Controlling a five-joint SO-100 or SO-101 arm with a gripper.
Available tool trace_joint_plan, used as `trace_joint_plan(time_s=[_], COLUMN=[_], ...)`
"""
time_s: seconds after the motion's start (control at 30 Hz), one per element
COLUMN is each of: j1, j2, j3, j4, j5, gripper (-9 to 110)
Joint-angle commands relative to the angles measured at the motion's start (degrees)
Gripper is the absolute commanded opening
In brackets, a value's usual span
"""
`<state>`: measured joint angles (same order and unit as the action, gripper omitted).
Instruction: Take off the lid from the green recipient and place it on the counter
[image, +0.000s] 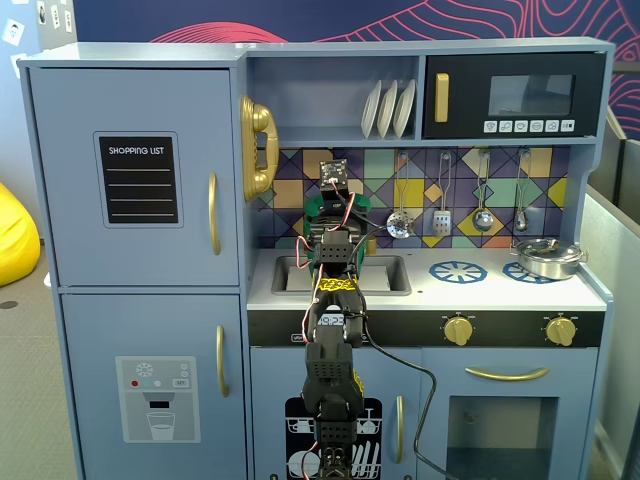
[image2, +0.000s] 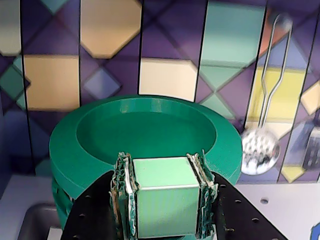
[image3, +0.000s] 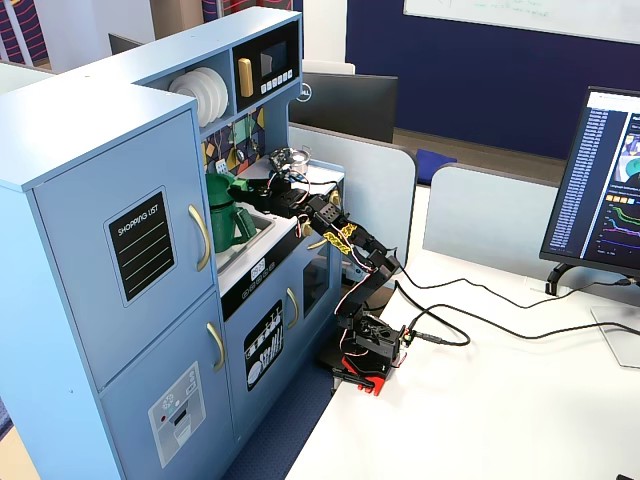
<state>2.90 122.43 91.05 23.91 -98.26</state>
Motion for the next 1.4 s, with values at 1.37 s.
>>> trace_joint_plan(time_s=[1.37], j1=[31.6], j2=[1.8], j3=[28.5], j4=[-30.1], j5=[-2.8], gripper=[0])
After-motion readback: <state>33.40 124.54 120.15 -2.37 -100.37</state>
